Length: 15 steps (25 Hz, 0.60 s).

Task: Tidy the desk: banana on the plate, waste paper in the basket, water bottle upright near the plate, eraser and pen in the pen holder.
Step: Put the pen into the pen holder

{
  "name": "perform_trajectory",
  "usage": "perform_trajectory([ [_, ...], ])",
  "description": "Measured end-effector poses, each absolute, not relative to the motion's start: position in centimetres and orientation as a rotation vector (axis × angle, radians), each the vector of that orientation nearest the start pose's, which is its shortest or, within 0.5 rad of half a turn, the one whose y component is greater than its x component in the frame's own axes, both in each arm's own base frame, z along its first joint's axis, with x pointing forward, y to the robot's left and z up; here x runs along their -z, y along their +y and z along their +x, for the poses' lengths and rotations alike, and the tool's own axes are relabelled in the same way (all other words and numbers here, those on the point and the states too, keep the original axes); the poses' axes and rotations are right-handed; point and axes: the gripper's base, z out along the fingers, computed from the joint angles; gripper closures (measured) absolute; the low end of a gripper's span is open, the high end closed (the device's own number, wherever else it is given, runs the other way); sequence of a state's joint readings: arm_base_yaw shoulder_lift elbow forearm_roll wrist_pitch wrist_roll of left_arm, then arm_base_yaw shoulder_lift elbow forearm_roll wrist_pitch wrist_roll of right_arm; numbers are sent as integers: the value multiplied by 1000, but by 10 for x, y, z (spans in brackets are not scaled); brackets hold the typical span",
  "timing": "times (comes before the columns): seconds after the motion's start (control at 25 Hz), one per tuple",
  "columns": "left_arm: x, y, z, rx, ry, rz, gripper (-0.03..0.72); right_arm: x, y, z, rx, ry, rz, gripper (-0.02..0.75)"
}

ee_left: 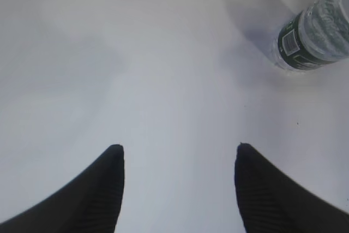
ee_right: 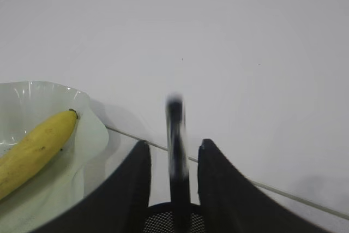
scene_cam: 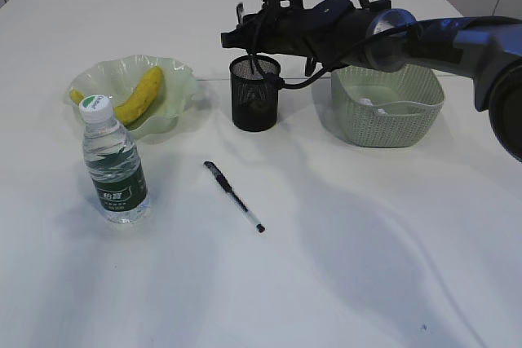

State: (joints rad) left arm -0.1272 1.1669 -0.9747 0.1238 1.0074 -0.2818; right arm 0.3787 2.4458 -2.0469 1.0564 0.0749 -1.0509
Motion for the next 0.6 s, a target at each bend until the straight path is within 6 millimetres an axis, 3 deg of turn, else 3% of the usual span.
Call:
perform_trajectory([
  [0.16, -312, -18, 216, -31, 2665, -150, 241, -187, 217, 530, -320, 1890, -402, 449],
  [0.44, -312, -18, 216, -31, 2665, -150, 241, -187, 217, 530, -321, 1890, -404, 427],
  [0.6, -312, -18, 216, -33, 2665, -150, 241, -199, 217, 527, -336, 1875, -412, 426],
])
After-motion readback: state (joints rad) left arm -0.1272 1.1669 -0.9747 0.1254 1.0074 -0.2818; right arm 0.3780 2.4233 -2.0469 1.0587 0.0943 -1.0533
